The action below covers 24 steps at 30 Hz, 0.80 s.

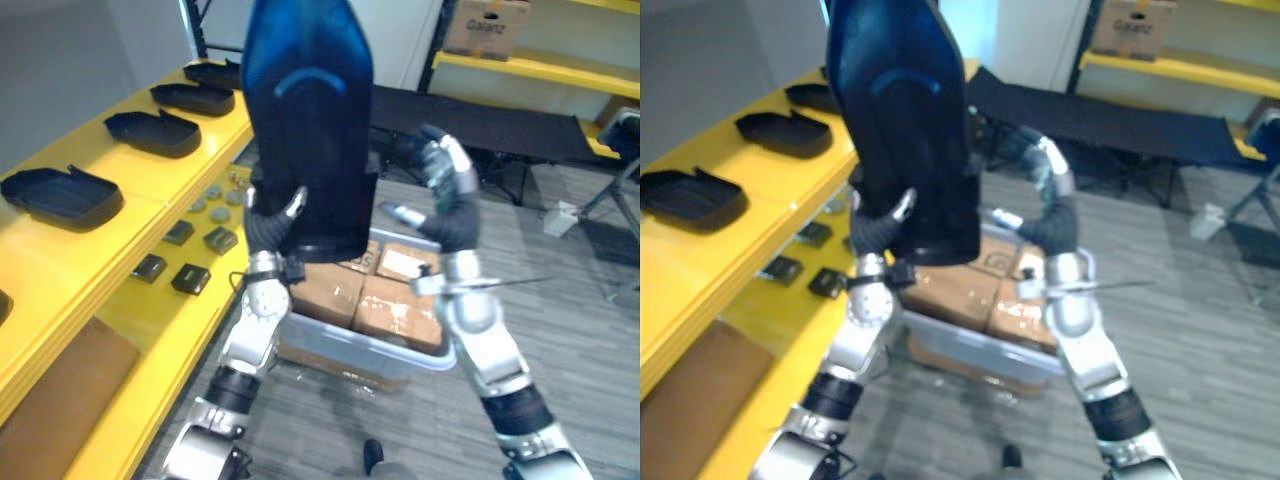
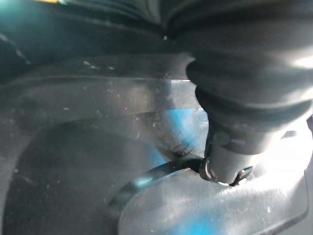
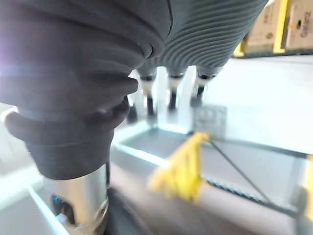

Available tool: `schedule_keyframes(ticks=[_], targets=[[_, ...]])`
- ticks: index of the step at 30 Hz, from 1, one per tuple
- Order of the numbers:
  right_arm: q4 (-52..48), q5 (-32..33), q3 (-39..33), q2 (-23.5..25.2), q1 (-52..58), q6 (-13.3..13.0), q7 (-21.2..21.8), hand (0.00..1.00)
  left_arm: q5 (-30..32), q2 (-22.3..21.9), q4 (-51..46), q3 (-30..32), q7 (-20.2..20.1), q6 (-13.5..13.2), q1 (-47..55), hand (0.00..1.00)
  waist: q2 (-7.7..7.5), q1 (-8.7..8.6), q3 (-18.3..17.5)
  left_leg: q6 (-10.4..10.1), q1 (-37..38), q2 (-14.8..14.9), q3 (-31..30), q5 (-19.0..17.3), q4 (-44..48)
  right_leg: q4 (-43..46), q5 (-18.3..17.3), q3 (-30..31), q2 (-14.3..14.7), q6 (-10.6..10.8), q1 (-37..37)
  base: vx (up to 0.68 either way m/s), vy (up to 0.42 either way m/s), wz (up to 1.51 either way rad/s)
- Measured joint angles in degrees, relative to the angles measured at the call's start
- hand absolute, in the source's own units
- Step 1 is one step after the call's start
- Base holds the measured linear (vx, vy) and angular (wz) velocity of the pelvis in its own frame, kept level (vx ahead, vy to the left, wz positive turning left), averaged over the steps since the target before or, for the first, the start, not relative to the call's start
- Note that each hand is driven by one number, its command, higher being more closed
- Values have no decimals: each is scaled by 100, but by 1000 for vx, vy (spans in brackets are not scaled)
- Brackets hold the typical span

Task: Walk over and take plastic housings, then place them on the shelf

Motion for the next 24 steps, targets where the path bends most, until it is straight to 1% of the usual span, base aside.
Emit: schedule_keyframes(ticks=[1,4,6,7,8,9,11,12,13,14,16,18,20,21,22,24], targets=[[-96,179,-170,-29,90,-12,82,0,46,0,22,94,69,8,27,100,1,0,-15,-5,2,0,15,-5,0,-1,-1,15,1,2,-6,15,9,-8],[-327,687,-826,-78,537,-156,295,0,262,48,29,516,416,7,162,100,8,-47,-78,-10,2,-1,60,-15,-4,-4,-4,48,2,6,-28,10,7,-6],[-337,711,-1041,-78,747,-159,307,0,369,150,37,740,565,5,261,100,10,-118,-148,-10,2,-1,94,-26,-6,-9,-5,72,4,7,-47,2,6,-7],[-340,829,-1230,-75,960,-194,303,0,452,240,93,897,663,-18,314,100,11,-154,-203,-13,-1,-4,125,-35,-7,-8,-9,109,4,12,-75,0,5,-10],[-340,920,-1317,-67,1061,-215,299,0,460,250,139,957,693,-32,323,100,13,-155,-230,-14,-4,-7,140,-38,-8,-8,-18,127,4,23,-92,-2,8,-13],[-340,994,-1454,-38,1208,-220,286,0,458,251,190,1053,707,-52,357,100,19,-155,-264,-15,-3,-10,170,-42,-8,-8,-33,172,6,42,-115,-3,7,-14],[-329,1190,-1825,168,1598,-248,189,0,435,253,230,1278,748,-154,514,100,44,-198,-304,-12,-2,-12,233,-51,-9,-8,-37,214,6,48,-150,-4,7,-13],[-287,1243,-1972,314,1778,-264,161,0,377,255,229,1363,747,-259,633,100,59,-243,-330,-12,-7,-12,248,-54,-10,-7,-37,226,7,48,-166,2,5,-8],[-161,1373,-2111,536,2019,-264,138,0,274,253,218,1469,739,-422,814,100,86,-306,-358,-11,-9,-14,261,-60,-10,-7,-38,240,7,48,-178,5,4,-9],[73,1384,-2216,758,2298,-259,63,0,51,241,202,1485,721,-613,965,100,108,-331,-375,-12,-10,-17,281,-65,-11,-4,-38,267,7,49,-196,7,6,-8],[491,1424,-2277,1046,2635,-247,-8,0,-155,138,11,1466,653,-864,1147,100,116,-352,-376,-11,-20,-22,282,-65,-11,-4,-37,275,4,49,-207,1,2,-3],[960,1698,-2202,1571,3052,-213,-141,0,-398,-92,-815,1244,488,-1189,1664,100,139,-388,-373,-13,-35,-25,278,-78,-33,-5,-42,274,-2,54,-211,0,0,0],[1009,1827,-2037,1859,3300,-234,-132,0,-505,-246,-1359,1002,329,-1344,2052,100,199,-382,-393,-28,-85,-32,266,-122,-34,-9,-54,258,-12,64,-216,-14,7,4],[1009,1804,-1857,1943,3382,-257,-88,0,-508,-352,-1584,926,194,-1428,2243,100,238,-364,-402,-27,-86,-34,263,-127,-35,-9,-59,253,-16,65,-215,-10,10,4],[1008,1790,-1782,1962,3400,-264,-68,0,-508,-385,-1664,906,133,-1450,2312,100,258,-340,-401,-27,-85,-34,257,-127,-35,-9,-59,246,-16,65,-210,2,8,4],[1008,1617,-1672,1963,3386,-283,-13,0,-509,-425,-1834,918,-61,-1456,2451,100,326,-202,-372,-29,-114,-35,159,-128,-35,-9,-72,175,-24,62,-186,-10,-2,15]])
